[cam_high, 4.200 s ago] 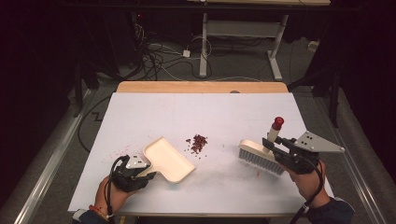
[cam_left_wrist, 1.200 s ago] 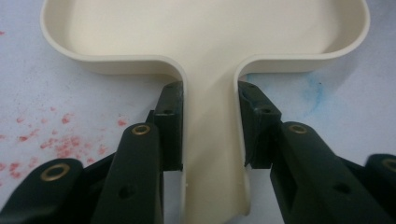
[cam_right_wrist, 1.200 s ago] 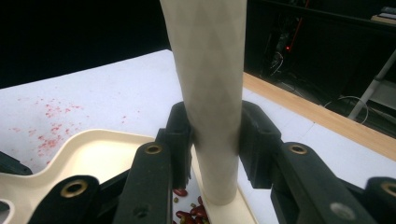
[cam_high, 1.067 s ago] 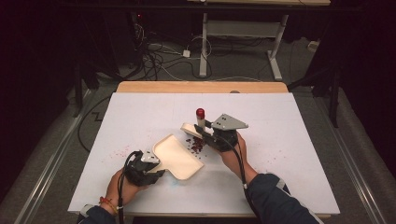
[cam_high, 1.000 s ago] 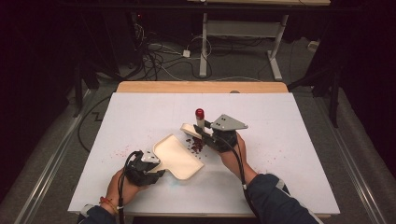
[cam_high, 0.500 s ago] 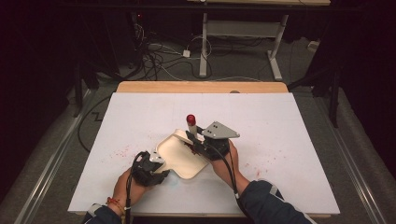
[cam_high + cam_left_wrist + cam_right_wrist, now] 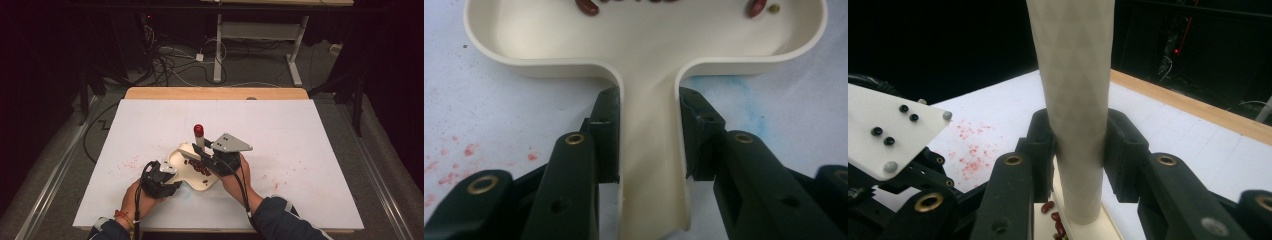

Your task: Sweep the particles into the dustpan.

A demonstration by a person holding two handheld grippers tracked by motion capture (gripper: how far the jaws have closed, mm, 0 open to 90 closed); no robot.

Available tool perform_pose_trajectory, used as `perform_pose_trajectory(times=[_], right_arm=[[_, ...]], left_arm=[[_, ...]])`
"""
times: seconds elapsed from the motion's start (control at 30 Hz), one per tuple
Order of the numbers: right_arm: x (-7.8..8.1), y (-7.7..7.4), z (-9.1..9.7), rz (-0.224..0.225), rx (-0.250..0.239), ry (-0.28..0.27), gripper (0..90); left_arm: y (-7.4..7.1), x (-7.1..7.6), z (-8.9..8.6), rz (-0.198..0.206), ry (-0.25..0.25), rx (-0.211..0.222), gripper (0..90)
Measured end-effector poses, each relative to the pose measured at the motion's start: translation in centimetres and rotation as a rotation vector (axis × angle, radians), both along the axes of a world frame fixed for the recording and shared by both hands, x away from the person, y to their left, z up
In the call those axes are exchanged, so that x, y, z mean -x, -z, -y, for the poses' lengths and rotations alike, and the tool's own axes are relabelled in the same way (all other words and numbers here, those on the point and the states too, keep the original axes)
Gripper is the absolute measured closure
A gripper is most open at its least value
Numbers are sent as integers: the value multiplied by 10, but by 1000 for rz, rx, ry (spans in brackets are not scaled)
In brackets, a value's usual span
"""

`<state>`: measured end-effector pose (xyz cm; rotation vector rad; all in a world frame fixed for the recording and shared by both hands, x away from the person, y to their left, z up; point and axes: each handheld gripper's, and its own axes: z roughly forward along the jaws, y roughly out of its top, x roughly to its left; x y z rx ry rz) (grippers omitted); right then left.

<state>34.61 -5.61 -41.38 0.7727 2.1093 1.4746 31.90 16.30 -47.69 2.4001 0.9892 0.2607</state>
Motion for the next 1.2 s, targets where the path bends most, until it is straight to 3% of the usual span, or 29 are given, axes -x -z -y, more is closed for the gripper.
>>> perform_pose_trajectory(times=[0.27, 0.37, 0.53, 0.67, 0.83, 1.0, 1.2], right_arm=[[-5, -4, 7, 21, -23, 4, 702], [-6, -10, 16, 10, -65, -5, 702], [-3, -21, 31, 44, -98, -8, 702], [2, -28, 48, 29, -129, -24, 702], [15, -33, 82, 37, -109, 5, 702], [23, -24, 115, 46, -51, 79, 702], [18, -13, 125, 53, 7, 134, 702]], left_arm=[[1, 1, -1, 10, 9, -12, 631], [-1, 4, -2, 22, 12, -19, 630], [-1, 9, -5, 21, 11, -20, 630], [-3, 18, -9, 15, 23, -36, 631], [-2, 25, -11, 10, 22, -45, 631], [-4, 30, -9, 12, 20, -54, 631], [-2, 31, -6, 9, 21, -47, 631]])
